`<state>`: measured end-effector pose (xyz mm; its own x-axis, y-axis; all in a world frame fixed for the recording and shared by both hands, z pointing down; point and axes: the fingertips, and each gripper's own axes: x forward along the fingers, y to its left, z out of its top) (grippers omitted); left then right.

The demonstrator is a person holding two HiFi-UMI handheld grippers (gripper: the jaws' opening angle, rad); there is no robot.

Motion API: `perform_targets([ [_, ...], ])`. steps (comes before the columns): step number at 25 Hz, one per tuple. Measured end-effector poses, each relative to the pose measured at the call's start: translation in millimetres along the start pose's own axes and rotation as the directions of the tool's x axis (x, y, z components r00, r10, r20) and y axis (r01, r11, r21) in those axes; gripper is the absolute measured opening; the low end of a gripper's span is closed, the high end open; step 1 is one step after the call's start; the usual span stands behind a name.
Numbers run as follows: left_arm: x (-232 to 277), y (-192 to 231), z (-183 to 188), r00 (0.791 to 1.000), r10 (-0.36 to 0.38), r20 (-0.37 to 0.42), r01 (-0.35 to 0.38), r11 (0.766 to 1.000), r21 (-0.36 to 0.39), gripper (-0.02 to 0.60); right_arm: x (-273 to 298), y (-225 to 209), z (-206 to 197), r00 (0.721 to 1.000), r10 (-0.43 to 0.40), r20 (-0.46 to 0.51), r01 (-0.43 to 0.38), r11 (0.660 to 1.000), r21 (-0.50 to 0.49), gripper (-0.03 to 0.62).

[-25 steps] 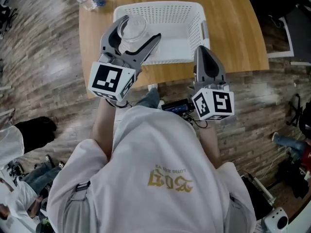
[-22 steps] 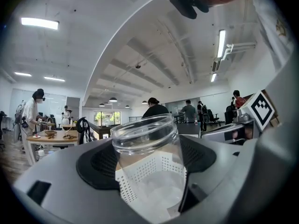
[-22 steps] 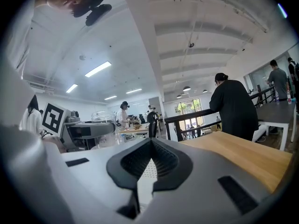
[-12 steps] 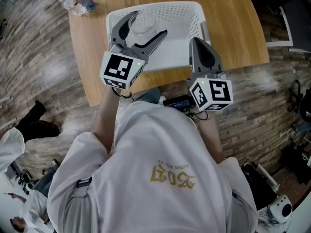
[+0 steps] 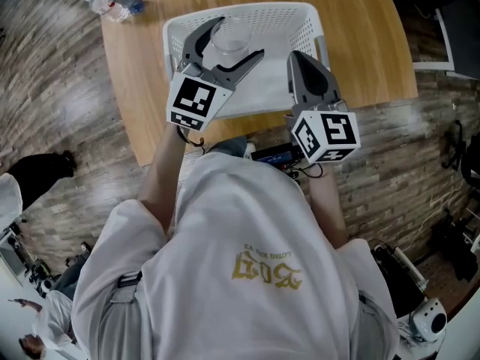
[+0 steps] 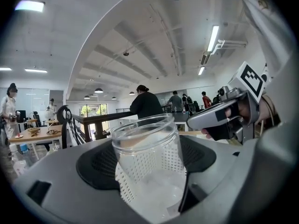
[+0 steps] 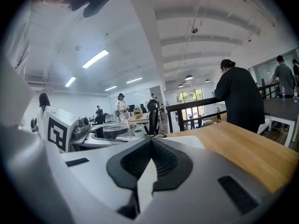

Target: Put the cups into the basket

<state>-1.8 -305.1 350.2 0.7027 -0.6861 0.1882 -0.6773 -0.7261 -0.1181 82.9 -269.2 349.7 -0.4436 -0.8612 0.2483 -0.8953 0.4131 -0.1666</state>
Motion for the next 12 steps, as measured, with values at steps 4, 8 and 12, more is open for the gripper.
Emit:
perform_targets([
  [4,7.8,0.8,-12.7,1.000,-0.022,-0.021,0.022,1.000,-0.013,0.399,10.3,-3.5,-3.8,1.000,0.003,-0.019,-0.003,1.000,0.003,0.010],
  [8,11.7,5.4,-20.0,1.000,-0.006,-0.014,0.006,1.000,0.000,0.399,16.4,-6.5,-4.4,1.000,0.007,-0.029,-0.006,1.000,0.010,0.011],
  [12,14.8,9.3,-29.7,0.999,-0.011,-0.040,0.011,1.000,-0.004,0.399,25.8,-5.7,-4.3,0.999,0.018,-0.036,-0.018,1.000,0.016,0.011],
])
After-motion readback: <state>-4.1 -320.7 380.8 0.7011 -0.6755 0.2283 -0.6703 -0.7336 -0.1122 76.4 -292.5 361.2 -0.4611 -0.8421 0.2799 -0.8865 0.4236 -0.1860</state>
